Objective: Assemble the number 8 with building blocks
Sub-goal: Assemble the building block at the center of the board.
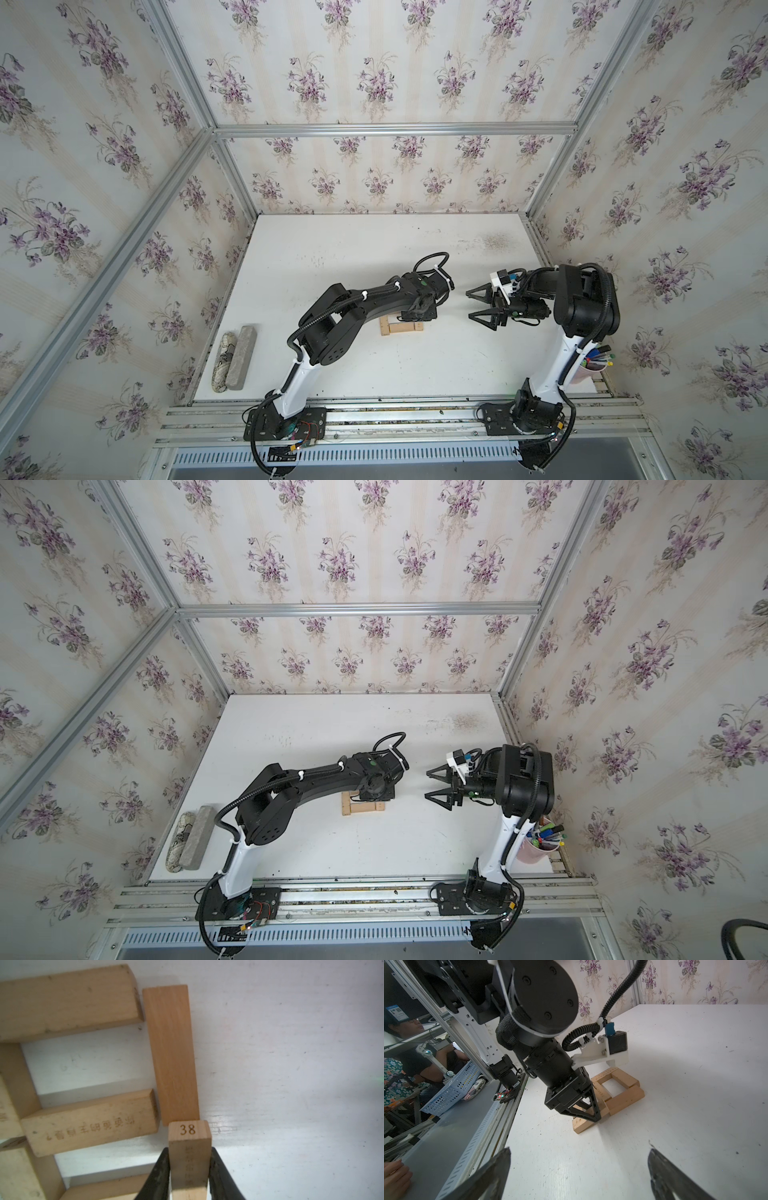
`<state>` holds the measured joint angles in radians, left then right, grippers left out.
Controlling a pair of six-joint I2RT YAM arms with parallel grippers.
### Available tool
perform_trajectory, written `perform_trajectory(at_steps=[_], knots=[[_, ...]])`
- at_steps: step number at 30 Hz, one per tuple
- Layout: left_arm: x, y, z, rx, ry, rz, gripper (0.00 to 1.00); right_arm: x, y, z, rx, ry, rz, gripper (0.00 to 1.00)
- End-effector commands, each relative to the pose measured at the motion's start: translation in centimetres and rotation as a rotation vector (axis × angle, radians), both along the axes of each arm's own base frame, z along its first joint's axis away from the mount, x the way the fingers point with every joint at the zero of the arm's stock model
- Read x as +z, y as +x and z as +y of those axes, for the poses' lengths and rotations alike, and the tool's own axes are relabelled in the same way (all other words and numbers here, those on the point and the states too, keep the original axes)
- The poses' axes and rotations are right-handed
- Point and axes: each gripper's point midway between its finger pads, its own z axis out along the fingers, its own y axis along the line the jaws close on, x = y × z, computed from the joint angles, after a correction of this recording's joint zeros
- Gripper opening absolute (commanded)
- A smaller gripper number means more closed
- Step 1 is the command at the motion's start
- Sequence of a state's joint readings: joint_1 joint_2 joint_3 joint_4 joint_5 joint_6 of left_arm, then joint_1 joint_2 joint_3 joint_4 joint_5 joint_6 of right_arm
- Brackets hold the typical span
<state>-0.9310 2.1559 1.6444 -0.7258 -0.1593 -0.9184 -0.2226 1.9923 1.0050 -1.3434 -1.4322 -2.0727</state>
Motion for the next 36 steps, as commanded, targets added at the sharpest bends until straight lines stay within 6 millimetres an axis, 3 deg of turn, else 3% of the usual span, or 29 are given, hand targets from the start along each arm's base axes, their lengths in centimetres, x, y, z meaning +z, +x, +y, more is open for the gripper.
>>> perform_trajectory(at_steps=[1,20,36], knots=[[0.3,0.0,0.3,0.002,0.012,-0.004,0.32,0.6,0.4,0.0,0.006,-0.026,-0.38,1.0],[0.9,-0.4,1.2,0.019,0.053,-0.028,0.35,0.6,0.3,0.0,0.008,-0.026,-0.379,1.0],[0.2,0.3,-0.4,-0.048,0.032,0.004,0.4,0.6,0.4,0.0,0.007,-0.025,-0.379,1.0]])
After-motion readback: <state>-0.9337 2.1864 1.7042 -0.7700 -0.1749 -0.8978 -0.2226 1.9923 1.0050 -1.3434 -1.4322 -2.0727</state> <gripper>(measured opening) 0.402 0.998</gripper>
